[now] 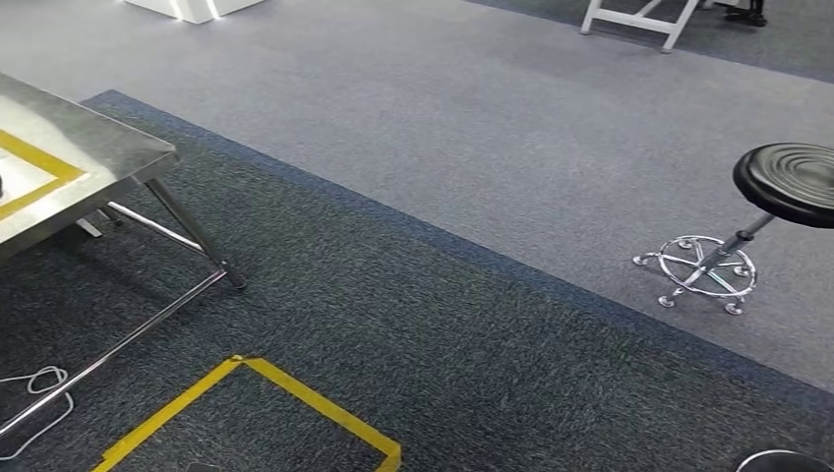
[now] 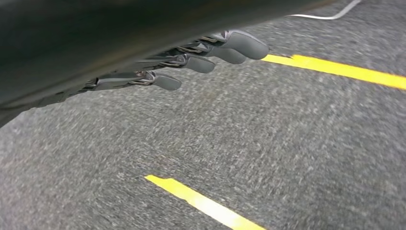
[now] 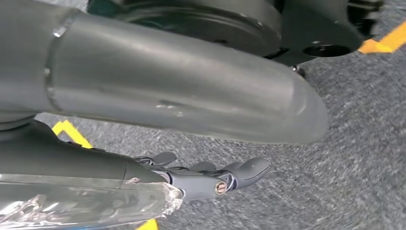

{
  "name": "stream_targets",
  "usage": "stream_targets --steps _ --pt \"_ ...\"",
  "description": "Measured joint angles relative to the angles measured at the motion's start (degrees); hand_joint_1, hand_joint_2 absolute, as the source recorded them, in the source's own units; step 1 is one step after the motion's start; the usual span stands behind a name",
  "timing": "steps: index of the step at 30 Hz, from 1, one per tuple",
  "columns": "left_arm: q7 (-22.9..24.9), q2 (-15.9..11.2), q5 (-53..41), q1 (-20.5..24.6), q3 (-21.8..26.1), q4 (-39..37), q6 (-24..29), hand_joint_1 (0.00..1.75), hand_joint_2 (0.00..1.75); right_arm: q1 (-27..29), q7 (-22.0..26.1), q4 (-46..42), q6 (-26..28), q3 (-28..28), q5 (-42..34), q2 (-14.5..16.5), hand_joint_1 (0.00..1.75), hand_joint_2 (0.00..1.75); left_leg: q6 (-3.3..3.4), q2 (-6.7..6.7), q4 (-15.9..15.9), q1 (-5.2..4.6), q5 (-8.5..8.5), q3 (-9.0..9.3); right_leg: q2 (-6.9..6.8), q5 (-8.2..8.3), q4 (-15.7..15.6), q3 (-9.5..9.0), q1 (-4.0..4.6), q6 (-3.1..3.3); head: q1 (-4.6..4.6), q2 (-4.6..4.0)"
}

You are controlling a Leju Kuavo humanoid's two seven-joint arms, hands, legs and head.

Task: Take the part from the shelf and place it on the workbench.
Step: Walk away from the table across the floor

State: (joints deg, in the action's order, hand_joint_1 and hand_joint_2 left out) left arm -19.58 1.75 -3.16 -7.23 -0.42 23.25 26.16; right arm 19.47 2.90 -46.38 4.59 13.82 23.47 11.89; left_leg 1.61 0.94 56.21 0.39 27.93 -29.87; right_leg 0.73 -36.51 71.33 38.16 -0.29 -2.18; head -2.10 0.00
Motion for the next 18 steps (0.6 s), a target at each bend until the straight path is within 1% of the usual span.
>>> stream_targets --steps 1,2,3,4,5,6,7,8,9,10,11,12,13,14,15,16,17,18 --pt "0.00 0.06 -0.06 -0.02 0.00 -0.01 -0.05 0.00 0.00 0.03 -0.01 -0.05 -0.09 0.32 0.18 0.06 0.00 0.00 -0.01 0.79 0.01 -0.02 0.06 -0.01 -0.19 -0.33 1.88 0.90 -0.10 -0.21 0.01 0.00" --pt "0.01 0.13 -0.14 0.00 0.01 -0.01 -0.09 0.00 0.00 0.12 -0.04 -0.09 -0.23 0.66 0.45 0.14 0.00 0.00 -0.08 1.51 0.03 -0.01 0.13 0.02 -0.37 0.46 1.63 0.71 -0.21 -0.38 -0.01 0.00" --pt "0.01 0.22 -0.24 0.06 0.01 -0.02 -0.13 0.00 0.00 0.23 -0.09 -0.16 -0.39 1.05 0.78 0.20 0.00 0.00 -0.21 2.19 0.04 0.01 0.23 0.12 -0.80 2.20 -0.99 -0.73 -0.33 -0.50 -0.01 0.00" --pt "0.02 0.29 -0.33 0.11 0.01 -0.02 -0.14 0.00 0.00 0.29 -0.14 -0.26 -0.55 1.43 1.10 0.27 0.00 0.00 -0.42 2.80 0.08 0.01 0.37 0.32 -1.87 4.21 -5.03 -2.97 -0.43 -0.57 -0.02 0.00" --pt "0.03 0.34 -0.43 0.13 0.01 -0.02 -0.15 0.00 0.00 0.27 -0.19 -0.39 -0.69 1.79 1.41 0.38 0.00 0.00 -0.72 3.34 0.20 -0.13 0.59 0.50 -3.31 5.72 -8.99 -5.12 -0.43 -0.51 -0.05 0.00" --pt "0.03 0.38 -0.50 0.14 0.01 -0.02 -0.16 0.00 0.00 0.20 -0.22 -0.54 -0.76 2.09 1.62 0.49 0.00 0.00 -1.08 3.84 0.32 -0.26 0.80 0.69 -4.33 6.70 -11.92 -6.72 -0.40 -0.25 -0.01 0.00" --pt "0.04 0.38 -0.54 0.16 0.01 -0.03 -0.17 0.00 0.00 0.13 -0.24 -0.67 -0.80 2.33 1.75 0.65 0.00 0.00 -1.41 4.29 0.43 -0.40 0.96 0.90 -4.97 7.01 -13.36 -7.38 -0.32 0.10 0.10 0.00" --pt "0.04 0.40 -0.58 0.22 0.01 -0.03 -0.17 0.00 0.00 0.09 -0.26 -0.75 -0.84 2.54 1.86 0.81 0.00 0.00 -1.73 4.73 0.49 -0.47 1.08 1.06 -4.80 6.94 -13.63 -7.37 -0.20 0.51 0.17 0.00" --pt "0.04 0.43 -0.71 0.30 0.01 -0.03 -0.17 0.00 0.00 0.12 -0.29 -0.80 -0.91 2.78 2.00 0.96 0.00 0.00 -2.04 5.22 0.47 -0.38 1.17 1.28 -4.07 7.04 -13.65 -7.25 -0.17 0.95 0.30 0.00" --pt "0.04 0.45 -0.86 0.39 0.01 -0.03 -0.19 0.00 0.00 0.22 -0.34 -0.85 -1.02 3.04 2.17 1.14 0.00 0.00 -2.37 5.25 0.55 -0.24 1.37 1.42 -3.57 7.12 -13.69 -7.31 -0.21 1.28 0.34 0.00" --pt "0.04 0.47 -1.02 0.45 0.01 -0.03 -0.21 0.00 0.00 0.31 -0.40 -0.93 -1.14 3.32 2.39 1.27 0.00 0.00 -2.70 4.48 1.10 -0.09 2.00 1.31 -3.04 7.25 -13.76 -7.46 -0.27 1.61 0.37 0.00" --pt "0.05 0.49 -1.20 0.44 0.01 -0.03 -0.26 0.00 0.00 0.33 -0.46 -1.03 -1.32 3.62 2.74 1.41 0.00 0.00 -2.98 3.24 2.83 0.05 3.34 0.67 -2.44 7.45 -13.83 -7.59 -0.35 1.96 0.44 0.00" --pt "0.07 0.51 -1.35 0.35 0.01 -0.05 -0.32 0.00 0.00 0.27 -0.47 -1.15 -1.53 3.92 3.12 1.56 0.00 0.00 -3.17 1.74 5.76 0.15 5.15 -0.59 -1.80 7.61 -13.84 -7.69 -0.38 2.24 0.49 0.00" --pt "0.10 0.55 -1.55 0.24 0.01 -0.10 -0.38 0.00 0.00 0.16 -0.43 -1.23 -1.77 4.29 3.62 1.72 0.00 0.00 -3.24 0.53 9.56 0.19 7.12 -2.32 -1.06 7.72 -13.83 -7.62 -0.31 2.45 0.56 0.00" --pt "0.13 0.61 -1.82 0.11 0.01 -0.16 -0.45 0.00 0.00 0.04 -0.32 -1.26 -2.08 4.75 4.26 1.92 0.00 0.00 -3.22 -0.01 13.39 0.21 8.63 -4.21 -0.23 7.81 -13.82 -7.58 -0.22 2.60 0.55 0.00" --pt "0.15 0.67 -2.11 0.03 0.02 -0.23 -0.50 0.00 0.00 -0.03 -0.17 -1.27 -2.37 5.29 4.94 2.13 0.00 0.00 -3.13 -0.20 15.87 0.19 9.04 -5.59 0.59 7.83 -13.81 -7.58 -0.11 2.65 0.56 0.00" --pt "0.17 0.71 -2.41 0.00 0.04 -0.29 -0.54 0.00 0.00 -0.06 0.01 -1.27 -2.62 5.88 5.61 2.33 0.00 0.00 -2.96 -0.31 16.47 0.18 8.29 -6.17 1.40 7.84 -13.80 -7.63 -0.01 2.66 0.57 0.00" --pt "0.17 0.74 -2.70 0.01 0.07 -0.32 -0.58 0.00 0.00 -0.10 0.21 -1.27 -2.85 6.49 6.21 2.53 0.00 0.00 -2.68 -0.55 14.83 0.15 6.40 -5.75 2.25 7.85 -13.80 -7.71 0.08 2.66 0.55 0.00"
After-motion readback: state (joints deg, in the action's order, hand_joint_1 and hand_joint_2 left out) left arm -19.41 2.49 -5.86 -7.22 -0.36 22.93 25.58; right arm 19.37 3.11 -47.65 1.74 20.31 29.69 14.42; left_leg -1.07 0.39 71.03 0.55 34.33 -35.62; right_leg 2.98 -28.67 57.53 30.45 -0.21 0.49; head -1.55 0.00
